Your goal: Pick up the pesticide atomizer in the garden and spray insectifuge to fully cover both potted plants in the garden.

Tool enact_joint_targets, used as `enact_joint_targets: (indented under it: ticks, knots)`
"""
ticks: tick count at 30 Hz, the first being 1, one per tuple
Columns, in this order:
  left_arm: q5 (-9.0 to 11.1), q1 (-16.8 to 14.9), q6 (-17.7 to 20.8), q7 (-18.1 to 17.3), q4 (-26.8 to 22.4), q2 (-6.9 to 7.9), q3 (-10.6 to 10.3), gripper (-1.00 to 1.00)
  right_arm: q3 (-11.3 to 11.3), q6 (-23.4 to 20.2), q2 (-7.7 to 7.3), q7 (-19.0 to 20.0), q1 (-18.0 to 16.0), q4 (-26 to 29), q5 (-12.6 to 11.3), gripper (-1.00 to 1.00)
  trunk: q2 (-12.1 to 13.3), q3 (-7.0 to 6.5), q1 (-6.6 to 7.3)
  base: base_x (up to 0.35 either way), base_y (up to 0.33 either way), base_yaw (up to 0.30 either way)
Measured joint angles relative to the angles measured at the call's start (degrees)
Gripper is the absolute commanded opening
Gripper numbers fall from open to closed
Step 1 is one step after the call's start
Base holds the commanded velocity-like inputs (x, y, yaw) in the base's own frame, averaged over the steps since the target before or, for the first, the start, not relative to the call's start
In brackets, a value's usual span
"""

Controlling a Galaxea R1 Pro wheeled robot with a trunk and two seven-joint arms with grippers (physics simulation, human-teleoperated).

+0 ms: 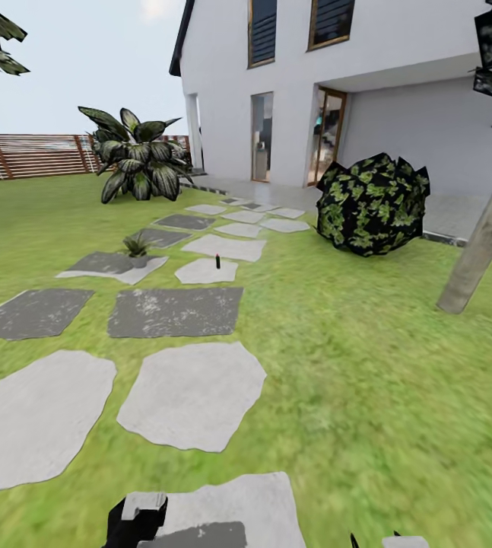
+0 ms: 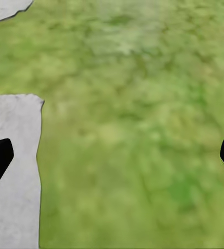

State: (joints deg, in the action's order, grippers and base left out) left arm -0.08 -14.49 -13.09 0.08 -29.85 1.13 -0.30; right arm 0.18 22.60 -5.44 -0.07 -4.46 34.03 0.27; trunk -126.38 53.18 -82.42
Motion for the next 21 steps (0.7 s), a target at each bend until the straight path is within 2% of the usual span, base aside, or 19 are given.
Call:
enact_joint_targets:
  ticks: [21]
  knots:
    - [0.0,0.0,0.0,0.0,0.1,0.09,0.0,1.00,0.0,0.1,0.00,0.0,0.0,-0.3,-0.1,1.00,0.0,0.03,0.00,0.339,0.000,0.000]
